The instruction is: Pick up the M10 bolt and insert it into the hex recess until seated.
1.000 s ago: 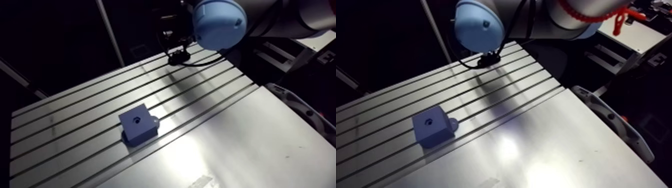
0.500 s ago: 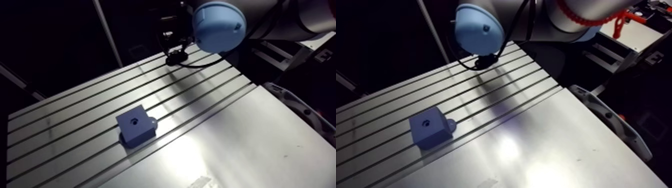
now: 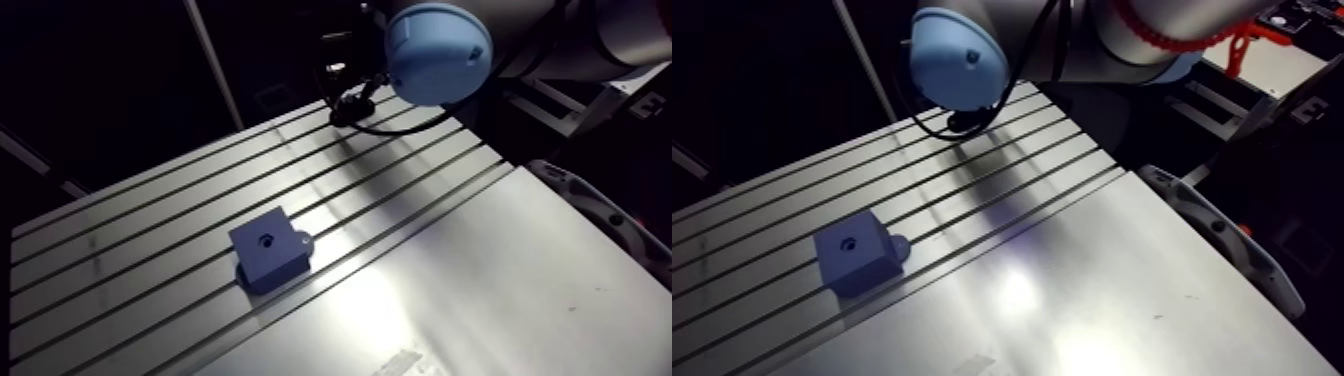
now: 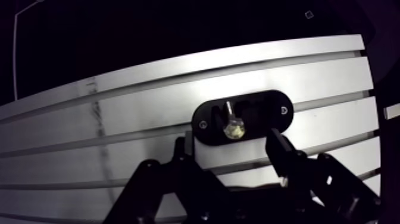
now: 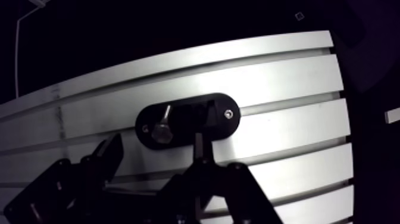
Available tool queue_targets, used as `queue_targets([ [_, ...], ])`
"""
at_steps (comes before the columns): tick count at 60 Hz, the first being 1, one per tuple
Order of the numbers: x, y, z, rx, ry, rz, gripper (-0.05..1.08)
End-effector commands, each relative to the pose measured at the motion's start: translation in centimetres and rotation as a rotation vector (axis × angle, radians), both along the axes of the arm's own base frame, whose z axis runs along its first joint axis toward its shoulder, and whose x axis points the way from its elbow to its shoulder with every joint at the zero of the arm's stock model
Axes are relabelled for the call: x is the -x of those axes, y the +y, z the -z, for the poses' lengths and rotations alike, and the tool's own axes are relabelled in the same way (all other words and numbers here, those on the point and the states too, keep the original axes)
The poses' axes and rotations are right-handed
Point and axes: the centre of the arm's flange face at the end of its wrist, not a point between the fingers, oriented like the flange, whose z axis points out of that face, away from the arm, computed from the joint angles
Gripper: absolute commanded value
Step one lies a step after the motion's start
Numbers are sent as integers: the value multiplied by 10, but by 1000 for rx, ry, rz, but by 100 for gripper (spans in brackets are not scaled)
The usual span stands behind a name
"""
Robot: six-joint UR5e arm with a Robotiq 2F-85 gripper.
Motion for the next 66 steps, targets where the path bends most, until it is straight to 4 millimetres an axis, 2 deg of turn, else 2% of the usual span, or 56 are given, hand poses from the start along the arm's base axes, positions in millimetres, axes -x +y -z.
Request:
queue_targets([
  [1, 0, -1, 1, 7, 3, -3, 35],
  [66, 2, -1, -4, -4, 36, -8, 39],
])
